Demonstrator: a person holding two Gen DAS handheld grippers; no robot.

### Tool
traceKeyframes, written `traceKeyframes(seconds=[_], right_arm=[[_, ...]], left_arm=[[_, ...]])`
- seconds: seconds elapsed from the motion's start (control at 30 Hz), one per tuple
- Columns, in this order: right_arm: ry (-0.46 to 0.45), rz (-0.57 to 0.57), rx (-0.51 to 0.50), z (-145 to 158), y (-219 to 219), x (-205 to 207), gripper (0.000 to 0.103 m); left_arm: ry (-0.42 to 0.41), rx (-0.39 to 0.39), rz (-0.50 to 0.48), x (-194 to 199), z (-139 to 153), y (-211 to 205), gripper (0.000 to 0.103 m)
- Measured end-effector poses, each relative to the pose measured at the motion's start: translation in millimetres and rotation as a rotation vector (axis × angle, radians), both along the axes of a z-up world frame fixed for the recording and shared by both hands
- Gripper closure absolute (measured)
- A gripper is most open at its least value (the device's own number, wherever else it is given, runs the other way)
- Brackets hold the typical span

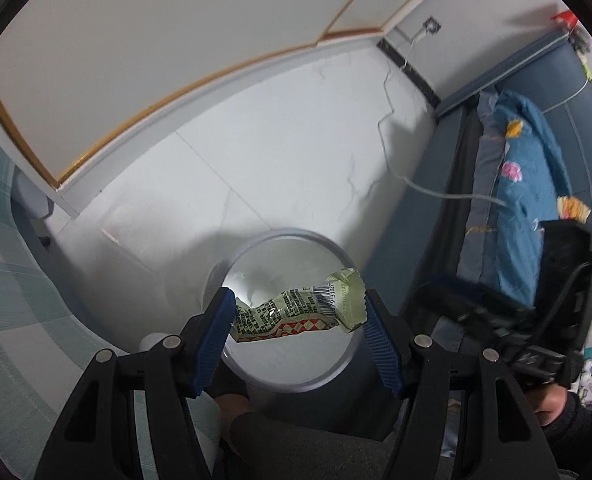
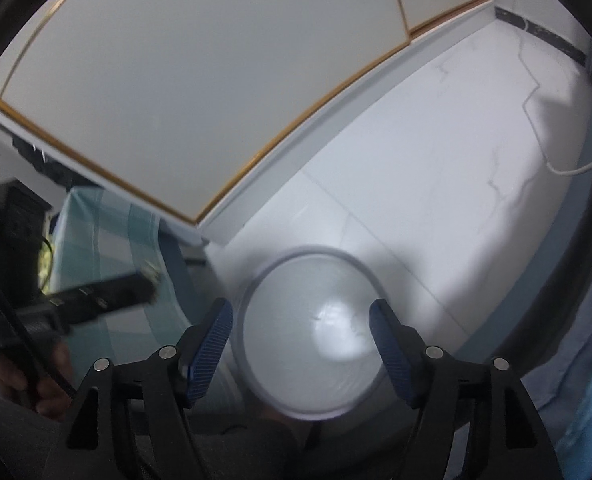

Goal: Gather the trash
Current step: 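Open the right tool to drop the tissue into the bin, then open the left tool to drop the striped wrapper into the bin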

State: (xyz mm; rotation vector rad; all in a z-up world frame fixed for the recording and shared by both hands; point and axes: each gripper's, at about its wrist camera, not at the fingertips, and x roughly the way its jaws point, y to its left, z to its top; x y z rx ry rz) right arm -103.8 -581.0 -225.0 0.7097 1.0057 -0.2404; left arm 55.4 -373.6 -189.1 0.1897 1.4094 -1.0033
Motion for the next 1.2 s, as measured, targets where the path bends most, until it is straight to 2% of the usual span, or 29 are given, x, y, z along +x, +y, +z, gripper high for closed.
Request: traceKeyframes(seconds=[0.13,0.23,0.33,0.47,0.6,0.77,0.93,1.03,1.2], right_arm=[[-0.006,-0.044,-0.005,2.7,-6.7,-6.5,0.028],[0.000,-0.067,-0.006,4.1,-12.4,-10.9,0.028],[-0.019,-0.098,0.004,6.3,-18.5,-15.7,0.027],[-0.030,-0.114,0.019,6.4,-23.5,-15.9,0.023],[-0.035,-0.117,0.012,8.9,-22.6,-15.8,0.015],[-0.030,-0.129,-0.005,12.9,-20.7,-18.1,0.012],[-0.042,-0.128,-0.010,17.3,-18.6,-19.8,0.010],[-0.043,-0.120,-0.010,19.0,-15.6,-19.5,0.009],[-0.045,-0.108,-0.017,23.8,-11.7,-20.1,0.009]], left_arm=[[0.009,0.045,-0.052,-10.0,-7.7,-11.8,0.043],[-0.004,0.119,-0.077,-15.1,-16.9,-19.7,0.043],[0.026,0.143,-0.098,-18.9,-25.2,-24.4,0.043],[0.026,0.177,-0.130,-22.7,-28.5,-30.9,0.042],[0.023,0.223,-0.161,-26.6,-34.0,-37.3,0.042],[0.041,0.214,-0.135,-22.6,-32.9,-35.8,0.042],[0.066,0.204,-0.120,-21.6,-30.9,-32.6,0.034],[0.075,0.191,-0.105,-21.3,-28.7,-31.9,0.033],[0.044,0.177,-0.063,-18.4,-19.5,-25.7,0.029]])
